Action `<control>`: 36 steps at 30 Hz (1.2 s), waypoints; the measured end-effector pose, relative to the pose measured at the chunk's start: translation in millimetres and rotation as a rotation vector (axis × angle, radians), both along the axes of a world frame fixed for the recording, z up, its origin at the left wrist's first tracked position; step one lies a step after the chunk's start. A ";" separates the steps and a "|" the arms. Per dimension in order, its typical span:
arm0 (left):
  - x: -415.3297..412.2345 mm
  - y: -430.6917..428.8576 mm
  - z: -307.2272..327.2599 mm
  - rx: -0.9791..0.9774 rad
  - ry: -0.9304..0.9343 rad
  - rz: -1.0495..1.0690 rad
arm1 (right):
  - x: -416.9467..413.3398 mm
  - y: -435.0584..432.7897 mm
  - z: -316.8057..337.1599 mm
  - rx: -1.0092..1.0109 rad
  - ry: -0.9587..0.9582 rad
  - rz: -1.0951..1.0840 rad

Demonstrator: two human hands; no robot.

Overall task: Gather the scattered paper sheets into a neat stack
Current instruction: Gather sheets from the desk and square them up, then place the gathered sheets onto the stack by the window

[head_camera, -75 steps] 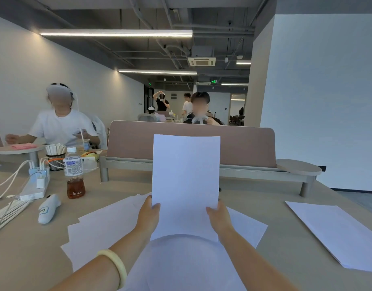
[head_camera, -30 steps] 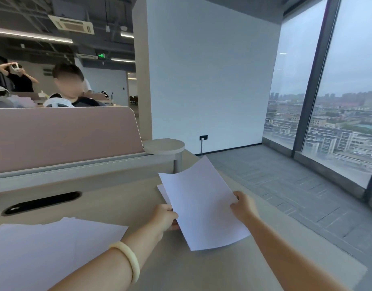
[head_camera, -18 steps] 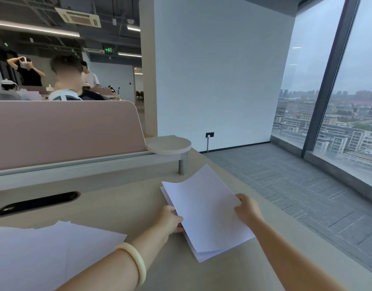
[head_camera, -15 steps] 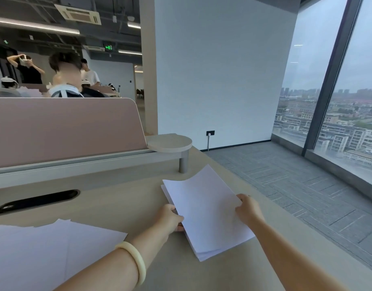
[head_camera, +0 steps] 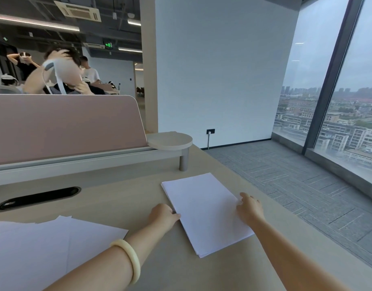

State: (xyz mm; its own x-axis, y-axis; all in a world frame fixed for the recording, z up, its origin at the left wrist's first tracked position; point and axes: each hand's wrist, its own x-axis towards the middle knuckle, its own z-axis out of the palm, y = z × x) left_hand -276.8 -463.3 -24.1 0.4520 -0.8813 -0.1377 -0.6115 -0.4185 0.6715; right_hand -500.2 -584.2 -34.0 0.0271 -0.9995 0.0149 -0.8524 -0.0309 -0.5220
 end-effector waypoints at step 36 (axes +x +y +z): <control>48.0 139.9 83.7 -0.469 0.047 0.094 | 71.4 157.7 100.3 -0.188 -0.366 0.444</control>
